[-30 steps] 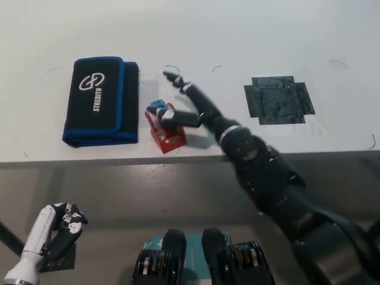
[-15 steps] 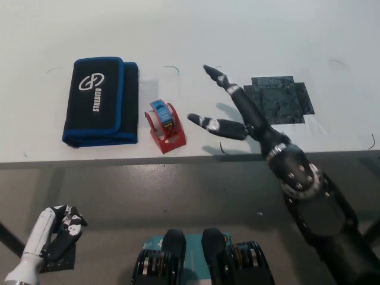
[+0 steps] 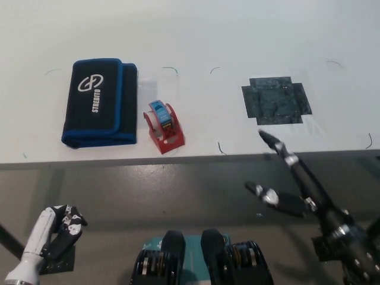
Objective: Use the right hand to move the tape on the right hand side to the notebook on the left hand side
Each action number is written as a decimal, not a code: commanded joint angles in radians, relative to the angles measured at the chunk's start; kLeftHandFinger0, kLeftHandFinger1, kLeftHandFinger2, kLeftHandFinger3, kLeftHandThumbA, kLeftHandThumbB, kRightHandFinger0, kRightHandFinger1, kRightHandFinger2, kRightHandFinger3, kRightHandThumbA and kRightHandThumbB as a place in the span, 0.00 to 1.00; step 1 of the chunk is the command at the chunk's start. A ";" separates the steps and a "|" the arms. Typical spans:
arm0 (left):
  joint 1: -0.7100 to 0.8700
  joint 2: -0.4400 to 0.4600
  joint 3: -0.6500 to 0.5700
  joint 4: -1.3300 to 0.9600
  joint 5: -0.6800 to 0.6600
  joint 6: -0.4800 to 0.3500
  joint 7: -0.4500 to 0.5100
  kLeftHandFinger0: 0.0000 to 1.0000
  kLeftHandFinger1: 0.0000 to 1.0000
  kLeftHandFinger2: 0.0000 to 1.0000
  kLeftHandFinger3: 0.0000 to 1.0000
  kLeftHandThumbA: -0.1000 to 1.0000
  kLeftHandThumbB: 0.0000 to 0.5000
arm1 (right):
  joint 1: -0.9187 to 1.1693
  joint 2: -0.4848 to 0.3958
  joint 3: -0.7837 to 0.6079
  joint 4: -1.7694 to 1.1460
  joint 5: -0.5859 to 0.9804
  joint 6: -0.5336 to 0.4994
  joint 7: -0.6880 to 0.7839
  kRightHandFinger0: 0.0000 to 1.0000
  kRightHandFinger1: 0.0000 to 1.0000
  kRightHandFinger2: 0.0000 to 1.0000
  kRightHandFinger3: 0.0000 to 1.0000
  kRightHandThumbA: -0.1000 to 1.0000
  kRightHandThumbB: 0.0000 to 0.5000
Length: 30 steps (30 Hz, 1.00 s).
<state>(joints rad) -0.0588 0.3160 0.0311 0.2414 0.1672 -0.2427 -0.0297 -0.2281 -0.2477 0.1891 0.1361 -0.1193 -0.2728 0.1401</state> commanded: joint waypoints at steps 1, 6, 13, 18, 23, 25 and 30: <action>-0.018 0.012 0.006 -0.027 0.005 -0.012 0.006 0.00 0.00 0.09 0.23 0.32 0.20 | 0.048 -0.036 -0.037 -0.063 0.051 -0.024 0.029 1.00 1.00 1.00 1.00 0.86 0.82; -0.027 0.013 0.007 -0.018 -0.004 -0.009 0.000 0.04 0.02 0.13 0.24 0.33 0.21 | 0.137 -0.080 -0.055 -0.080 0.046 -0.055 0.037 1.00 1.00 1.00 1.00 0.87 0.79; -0.022 0.015 0.011 -0.016 -0.005 -0.007 0.002 0.03 0.00 0.08 0.22 0.33 0.20 | 0.155 -0.064 -0.066 0.005 0.057 -0.079 0.036 1.00 1.00 1.00 1.00 0.88 0.82; -0.014 0.011 0.011 0.001 -0.002 -0.012 0.005 0.02 0.00 0.06 0.21 0.32 0.18 | 0.125 -0.046 -0.074 0.057 0.068 -0.089 0.032 1.00 1.00 1.00 1.00 0.91 0.84; -0.001 0.000 0.016 0.027 -0.021 -0.036 0.009 0.01 0.00 0.03 0.18 0.30 0.22 | 0.116 -0.044 -0.070 0.117 0.058 -0.106 0.038 1.00 1.00 1.00 1.00 0.88 0.79; -0.004 -0.001 0.017 0.027 -0.022 -0.029 0.009 0.02 0.01 0.04 0.18 0.31 0.23 | 0.106 -0.043 -0.071 0.123 0.066 -0.098 0.045 1.00 1.00 1.00 1.00 0.87 0.80; -0.005 -0.001 0.021 0.020 -0.021 -0.028 0.011 0.03 0.00 0.05 0.19 0.33 0.25 | 0.085 -0.044 -0.064 0.156 0.058 -0.099 0.055 1.00 1.00 1.00 1.00 0.88 0.81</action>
<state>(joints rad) -0.0532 0.3150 0.0420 0.2789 0.1621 -0.2446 -0.0292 -0.1060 -0.2893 0.1323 0.2853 -0.0820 -0.3129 0.1738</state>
